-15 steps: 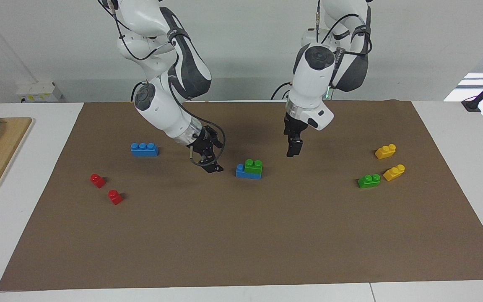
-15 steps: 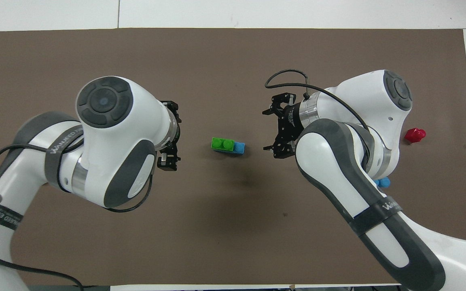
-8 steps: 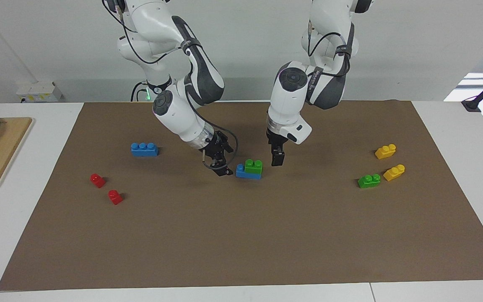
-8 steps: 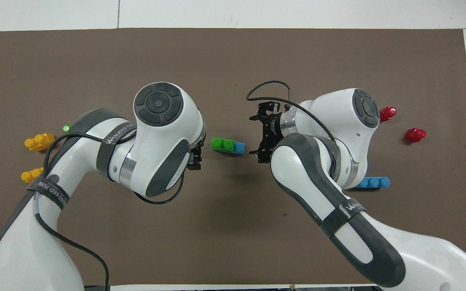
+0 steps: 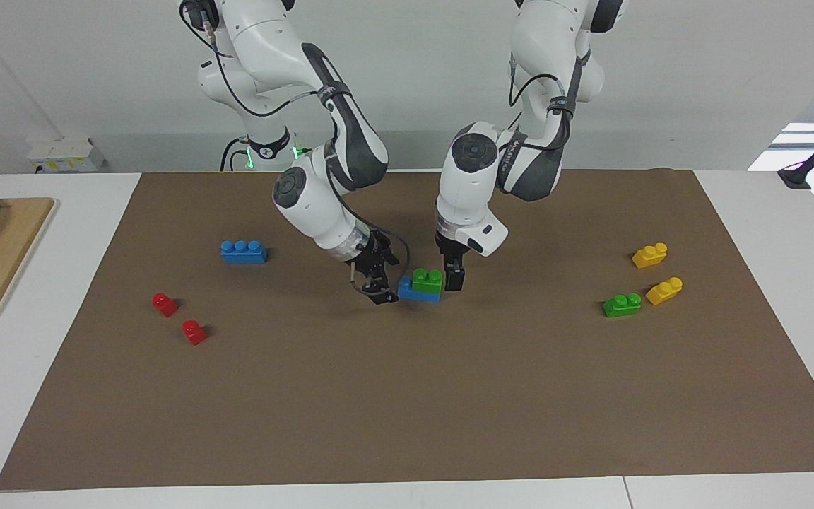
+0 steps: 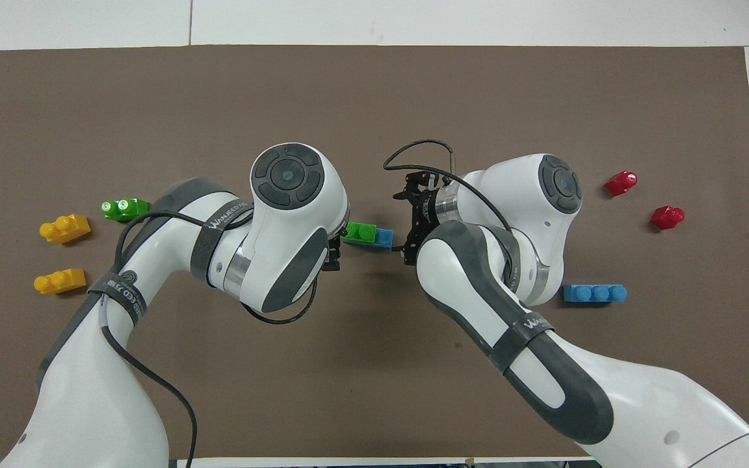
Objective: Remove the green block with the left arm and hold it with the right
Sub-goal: 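Grasp the green block with the left gripper while the right gripper grasps blue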
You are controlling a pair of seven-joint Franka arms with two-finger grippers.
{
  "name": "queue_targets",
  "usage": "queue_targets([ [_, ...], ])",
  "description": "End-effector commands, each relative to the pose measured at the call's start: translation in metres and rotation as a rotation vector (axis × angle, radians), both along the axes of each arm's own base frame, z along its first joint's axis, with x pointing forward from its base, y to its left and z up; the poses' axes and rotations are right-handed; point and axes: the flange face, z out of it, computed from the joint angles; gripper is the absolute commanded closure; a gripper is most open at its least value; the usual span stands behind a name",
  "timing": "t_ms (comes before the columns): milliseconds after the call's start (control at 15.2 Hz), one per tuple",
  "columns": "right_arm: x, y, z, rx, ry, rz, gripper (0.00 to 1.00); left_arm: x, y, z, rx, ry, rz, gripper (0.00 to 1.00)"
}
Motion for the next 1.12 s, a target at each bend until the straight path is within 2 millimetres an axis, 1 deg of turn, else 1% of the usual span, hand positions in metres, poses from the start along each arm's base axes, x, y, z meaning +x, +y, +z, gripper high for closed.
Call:
queue_targets([
  [0,-0.002,0.005,-0.016,0.001,-0.008,-0.032,0.0,0.004,-0.007,-0.013,0.003,-0.018,0.012,0.0],
  [66,-0.003,0.007,-0.017,0.002,-0.012,-0.035,0.0,0.004,-0.007,-0.015,0.005,-0.016,0.012,0.0],
  [132,-0.007,0.014,-0.021,0.0,-0.014,-0.027,0.0,0.003,-0.007,-0.017,0.007,-0.013,0.01,0.0],
  [264,-0.009,0.012,-0.03,-0.012,-0.022,-0.039,0.0,0.002,-0.007,-0.027,0.015,-0.003,0.009,0.0],
  [396,-0.011,0.016,-0.035,-0.009,-0.023,-0.045,0.0,-0.004,-0.017,-0.033,0.014,-0.002,-0.008,0.0],
  [528,-0.012,0.018,-0.039,-0.012,-0.027,-0.048,0.0,-0.004,-0.019,-0.034,0.007,-0.011,0.0,0.0],
  [594,-0.012,0.018,-0.041,-0.014,-0.026,-0.046,0.0,-0.003,-0.019,-0.039,0.005,-0.011,0.022,0.0],
  [660,-0.013,0.02,-0.042,-0.015,-0.029,-0.04,0.0,-0.001,-0.02,-0.039,-0.004,-0.023,0.027,0.0],
  [792,-0.013,0.02,-0.042,-0.015,-0.029,-0.04,0.0,-0.005,-0.023,-0.042,-0.006,-0.025,0.024,0.0],
  [990,-0.015,0.019,-0.044,-0.019,-0.026,-0.041,0.0,-0.007,-0.023,-0.044,-0.001,-0.017,0.041,0.0],
  [1056,-0.014,0.017,-0.044,-0.022,-0.039,-0.052,0.04,-0.008,-0.024,-0.045,-0.001,-0.017,0.039,0.0],
])
